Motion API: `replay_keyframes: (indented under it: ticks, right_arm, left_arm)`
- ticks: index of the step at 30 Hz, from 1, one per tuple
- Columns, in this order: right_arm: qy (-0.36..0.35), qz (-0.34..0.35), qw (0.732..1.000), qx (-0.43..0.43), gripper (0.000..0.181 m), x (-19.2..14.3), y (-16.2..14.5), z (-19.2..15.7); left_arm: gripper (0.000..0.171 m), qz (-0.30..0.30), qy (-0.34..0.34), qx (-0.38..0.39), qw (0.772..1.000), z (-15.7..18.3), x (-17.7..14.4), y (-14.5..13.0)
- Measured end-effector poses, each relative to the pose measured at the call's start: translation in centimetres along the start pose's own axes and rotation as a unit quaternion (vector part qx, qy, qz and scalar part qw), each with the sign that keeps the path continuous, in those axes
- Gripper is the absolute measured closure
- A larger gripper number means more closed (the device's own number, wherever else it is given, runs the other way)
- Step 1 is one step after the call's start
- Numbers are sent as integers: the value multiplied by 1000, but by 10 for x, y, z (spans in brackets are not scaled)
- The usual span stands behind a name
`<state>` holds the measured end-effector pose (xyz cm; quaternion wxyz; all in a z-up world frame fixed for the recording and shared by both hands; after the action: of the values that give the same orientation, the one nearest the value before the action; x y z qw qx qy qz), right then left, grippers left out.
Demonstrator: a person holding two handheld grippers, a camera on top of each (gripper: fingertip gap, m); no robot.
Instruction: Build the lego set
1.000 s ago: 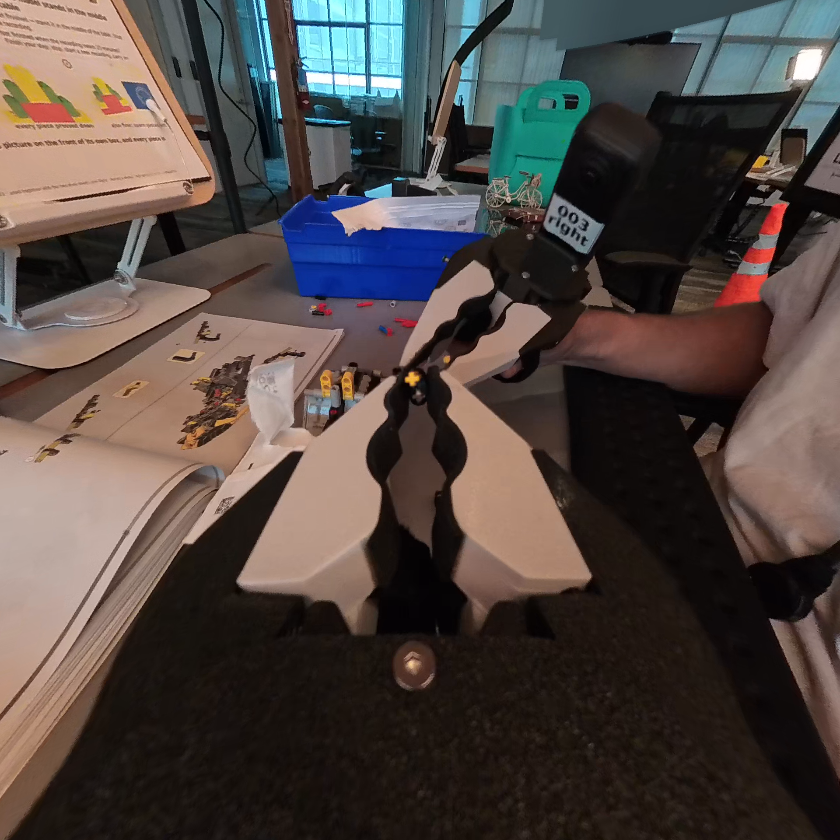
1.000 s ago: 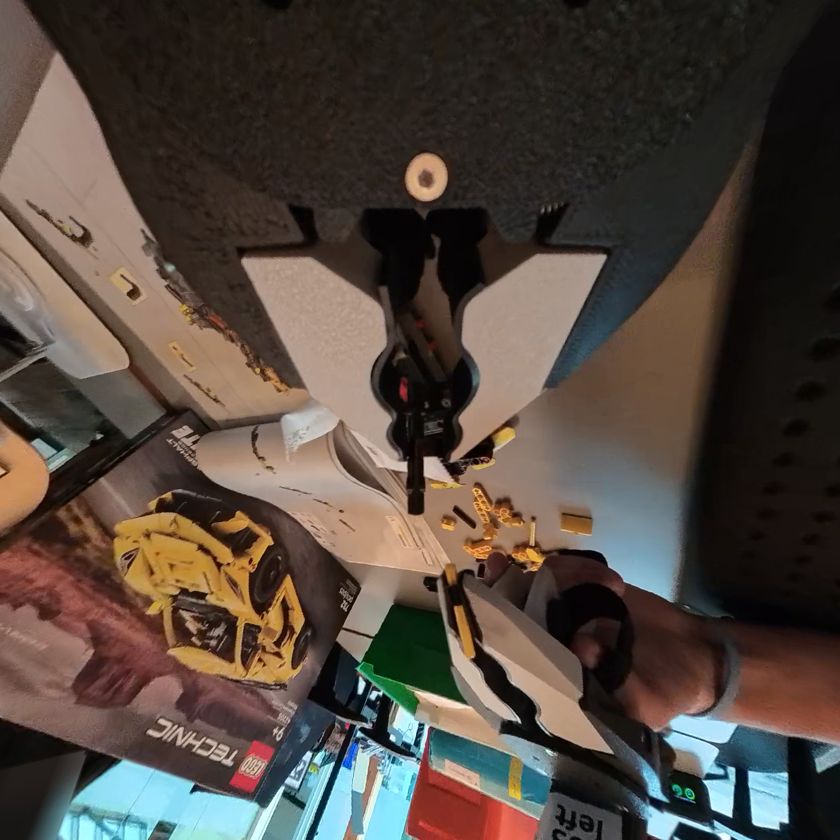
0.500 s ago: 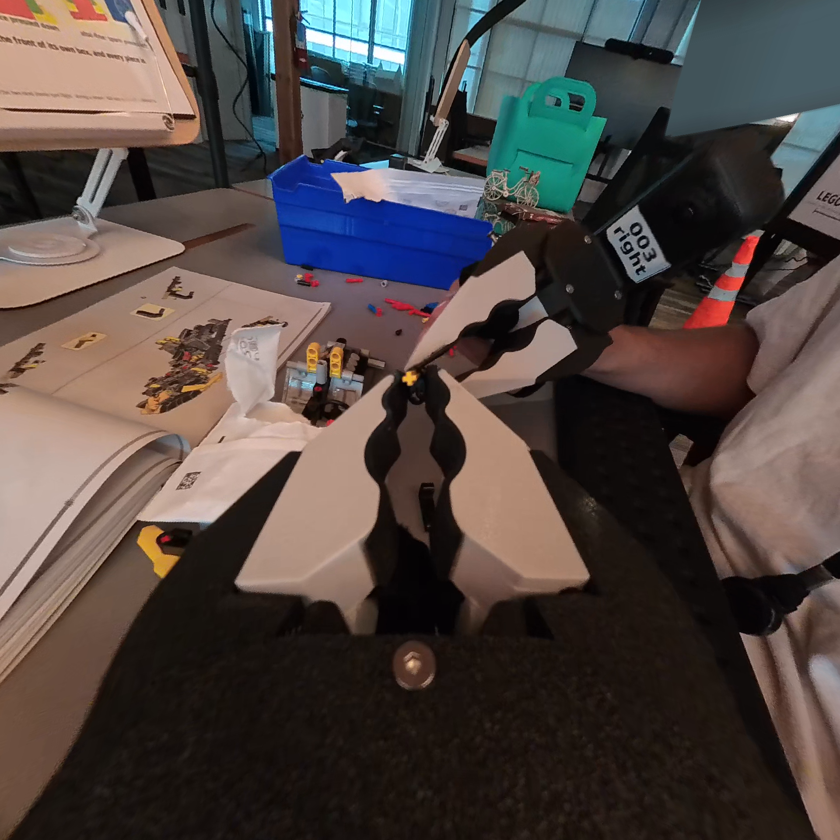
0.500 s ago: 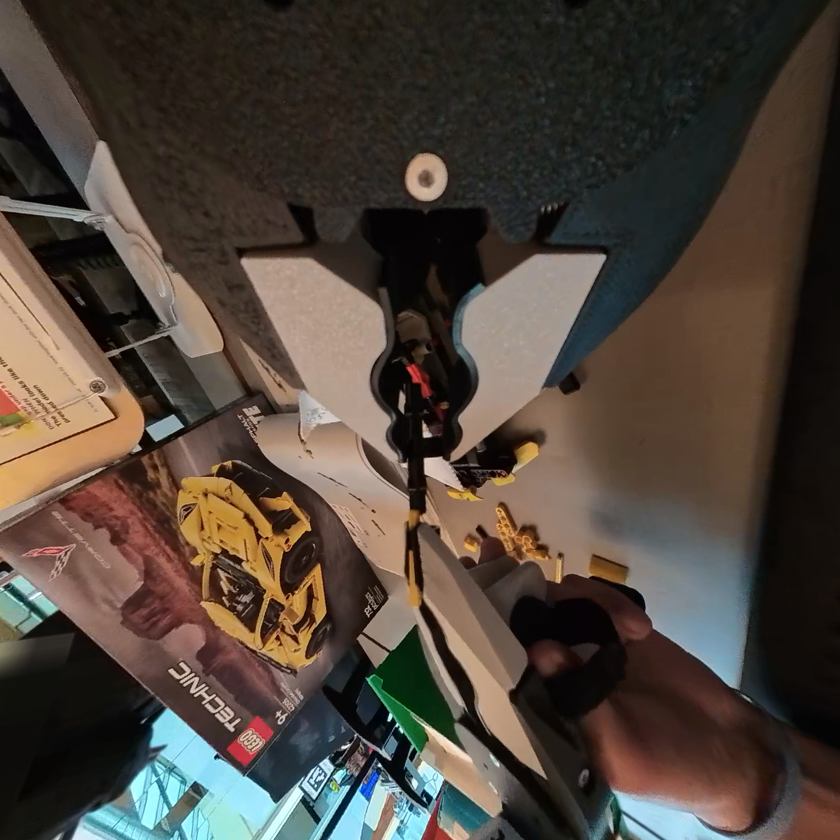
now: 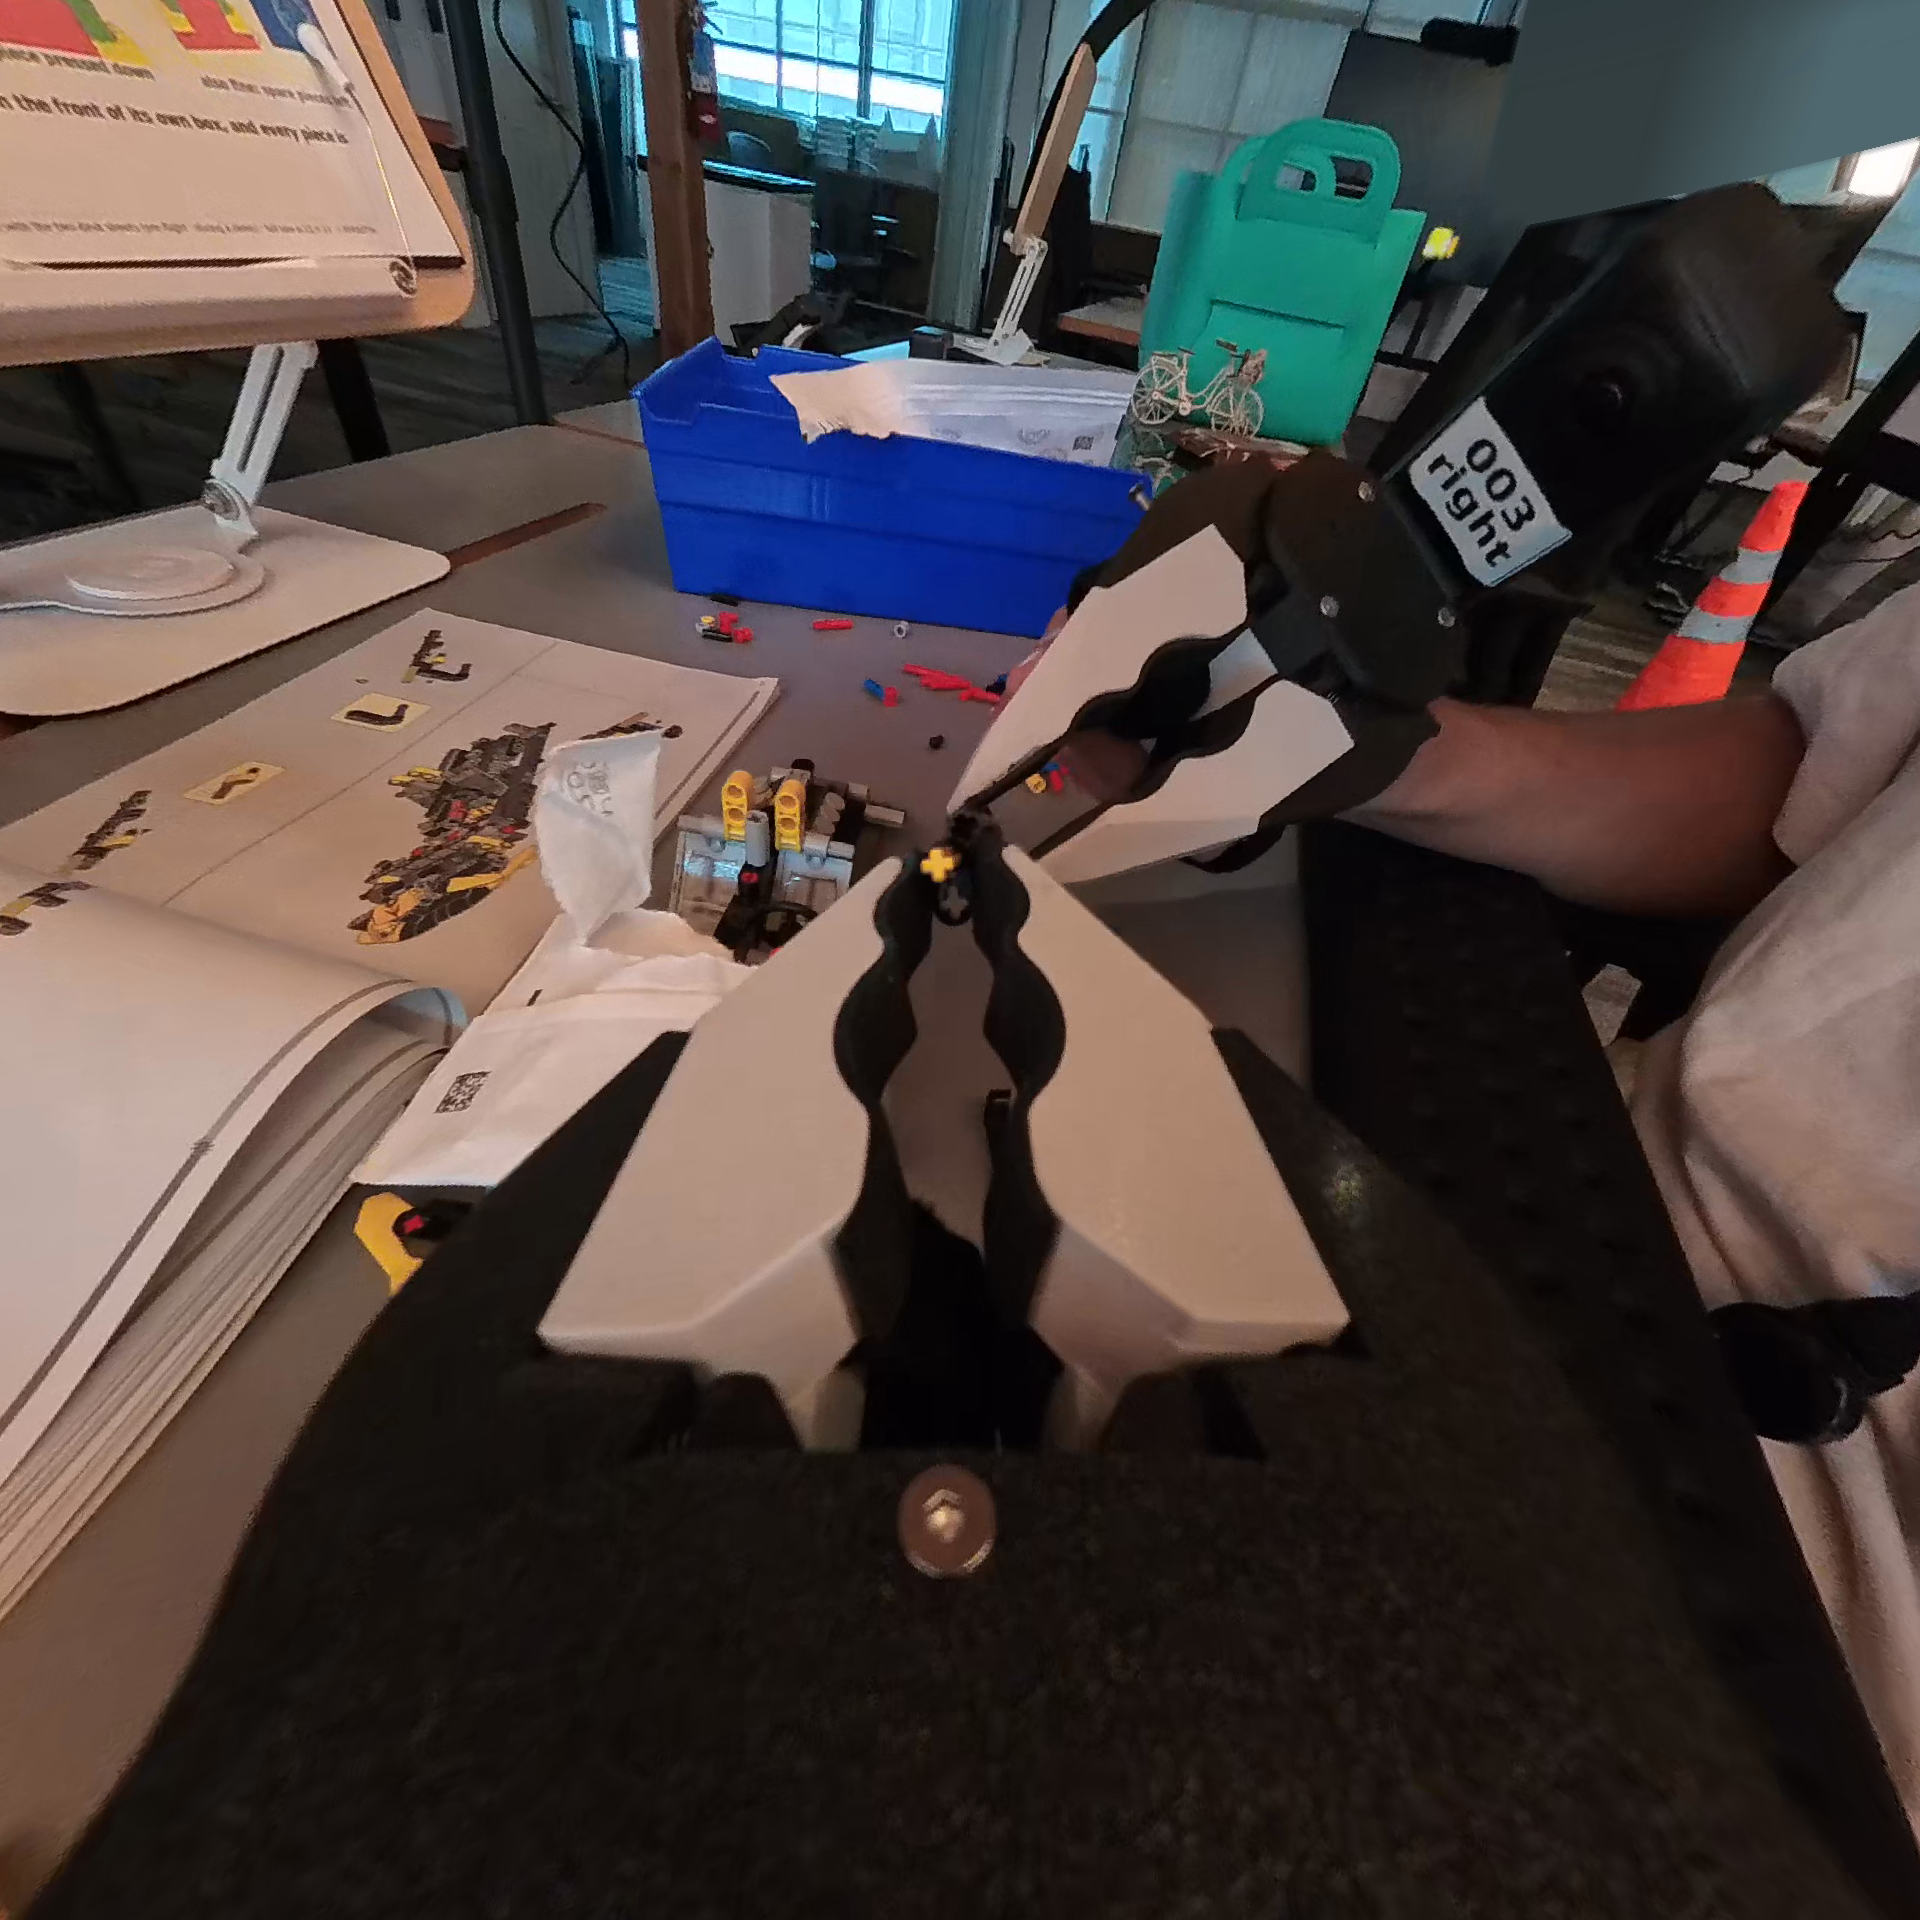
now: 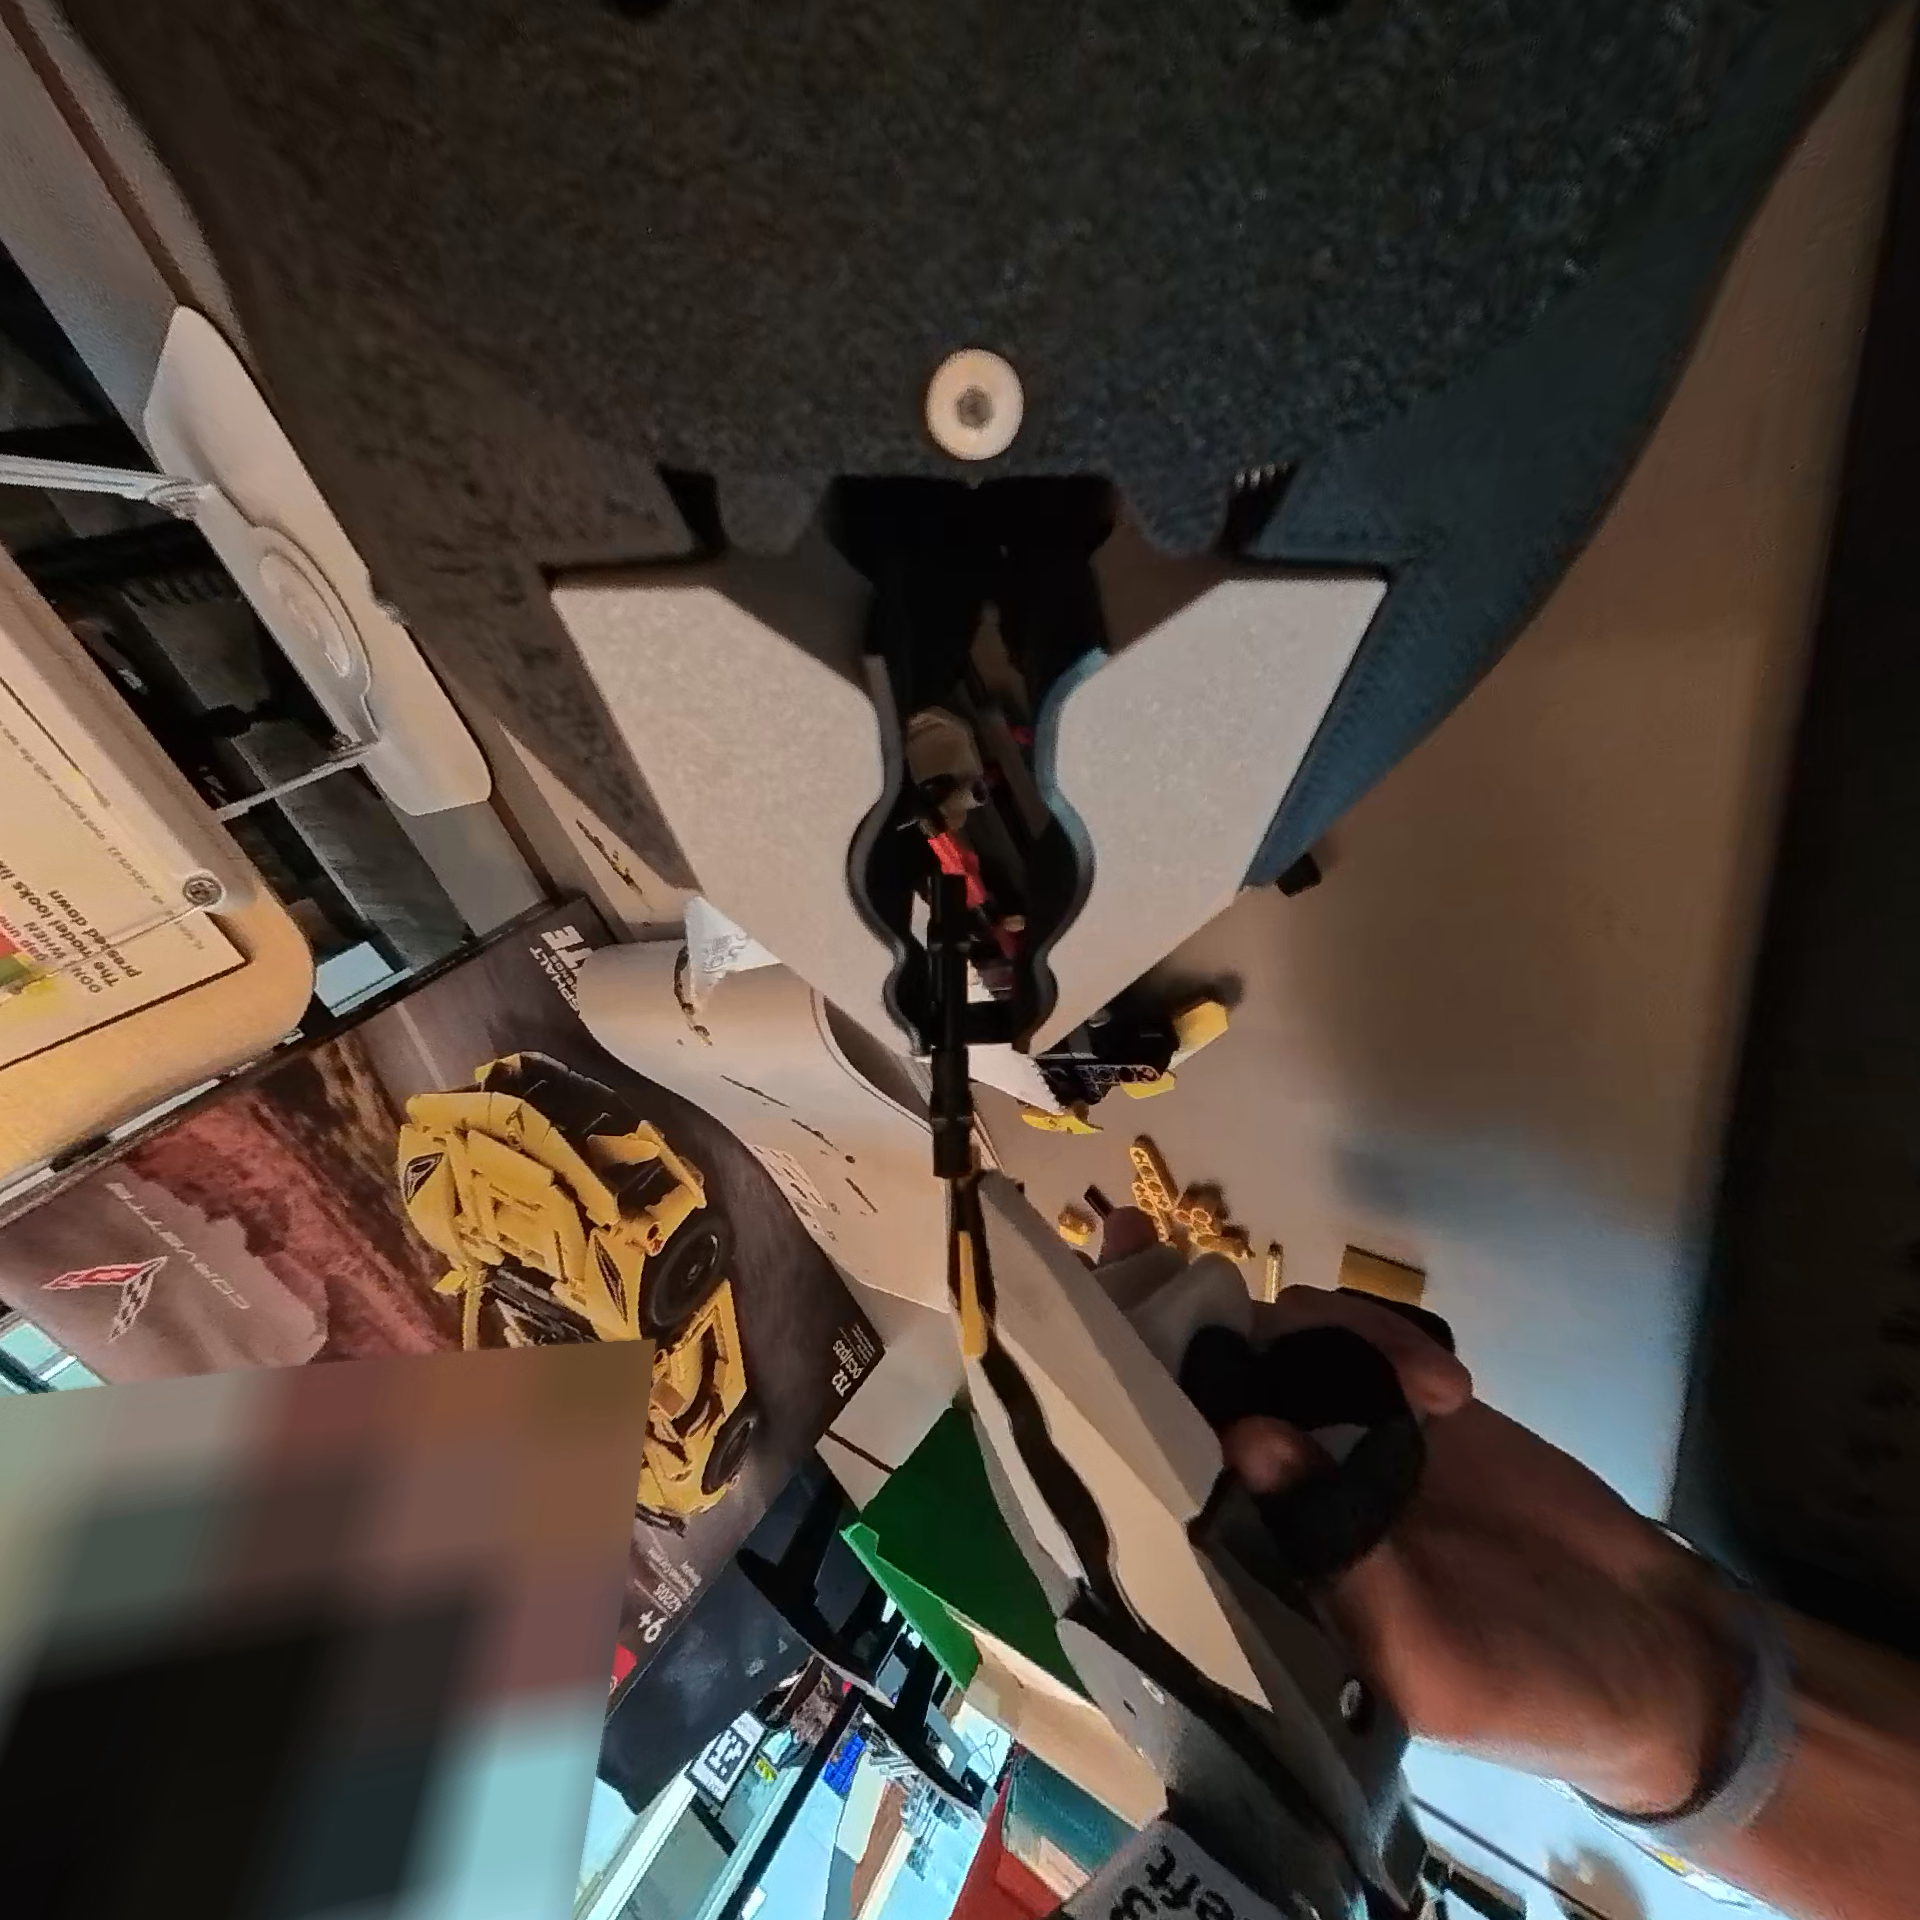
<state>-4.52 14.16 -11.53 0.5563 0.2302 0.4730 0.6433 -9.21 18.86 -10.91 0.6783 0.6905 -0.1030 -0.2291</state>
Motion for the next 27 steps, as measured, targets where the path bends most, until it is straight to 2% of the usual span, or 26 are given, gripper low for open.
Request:
replay_keyframes:
  ticks: [11,17,20,24,27]
  right_arm:
    - [17,-5,1000,11,167,1,-3,-3]
    - [96,21,991,92,166,-5,0,-10]
    - [170,24,972,159,166,-9,-2,-17]
    - [273,15,932,236,166,-19,-5,-29]
    - [315,2,913,258,166,-23,-7,-37]
  left_arm:
    - [167,3,6,17,1000,-1,-3,2]
    - [167,-3,-17,40,999,8,-3,1]
    - [167,-18,-33,62,997,15,-2,-3]
    - [167,-29,-64,78,994,28,-1,-8]
    - [166,-35,-73,78,994,31,0,-10]
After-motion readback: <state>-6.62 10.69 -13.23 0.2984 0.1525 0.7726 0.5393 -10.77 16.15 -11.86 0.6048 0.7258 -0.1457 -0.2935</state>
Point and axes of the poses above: each gripper's, where its closed fingertips meet, x out along the fingers, y out of its top, z = x × y across the jaws, the point moved 3 cm from there along -x, back along the fingers, and after that the axes turned 7 degrees about x, right-handed, at the moved point
